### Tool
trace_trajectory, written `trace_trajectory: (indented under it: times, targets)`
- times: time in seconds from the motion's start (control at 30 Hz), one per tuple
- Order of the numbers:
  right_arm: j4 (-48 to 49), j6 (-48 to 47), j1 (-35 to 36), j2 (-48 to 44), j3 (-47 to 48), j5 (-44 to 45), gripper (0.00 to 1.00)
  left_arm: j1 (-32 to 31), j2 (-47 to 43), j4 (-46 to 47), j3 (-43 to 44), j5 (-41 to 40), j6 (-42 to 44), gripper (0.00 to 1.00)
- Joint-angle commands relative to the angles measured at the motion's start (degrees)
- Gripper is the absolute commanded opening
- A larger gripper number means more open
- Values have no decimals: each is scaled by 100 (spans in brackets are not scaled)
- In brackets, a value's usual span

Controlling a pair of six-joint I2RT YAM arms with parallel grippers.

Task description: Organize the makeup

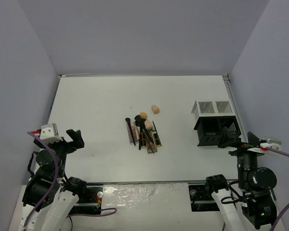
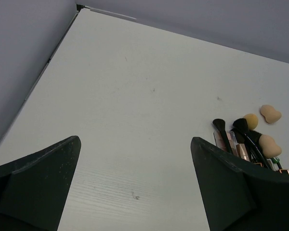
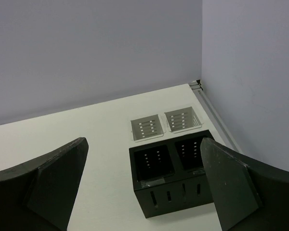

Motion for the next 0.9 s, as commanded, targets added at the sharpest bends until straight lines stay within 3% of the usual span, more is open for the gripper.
trace_trajectory:
  times: [0.0, 0.3, 0.53, 0.7, 0.8, 0.87]
  targets:
    - [334, -47, 46, 47, 111, -50, 100, -17, 134, 410, 47, 91, -91, 97]
    - [377, -55, 46, 976, 392, -198, 100, -17, 186, 428, 2, 65, -100, 97]
    - [474, 158, 46, 3011, 1219, -770, 100, -8, 468, 344, 94, 86, -151, 97]
    - [633, 475, 80, 4801, 2082, -1147, 100, 1, 1322, 144, 552, 150, -303, 97]
    - [891, 542, 334, 5945, 2454, -1444, 100, -3, 1870, 33, 927, 191, -348, 97]
    - [1049, 448, 773, 6503, 2596, -1094, 100, 1, 2167, 16, 1056, 196, -346, 97]
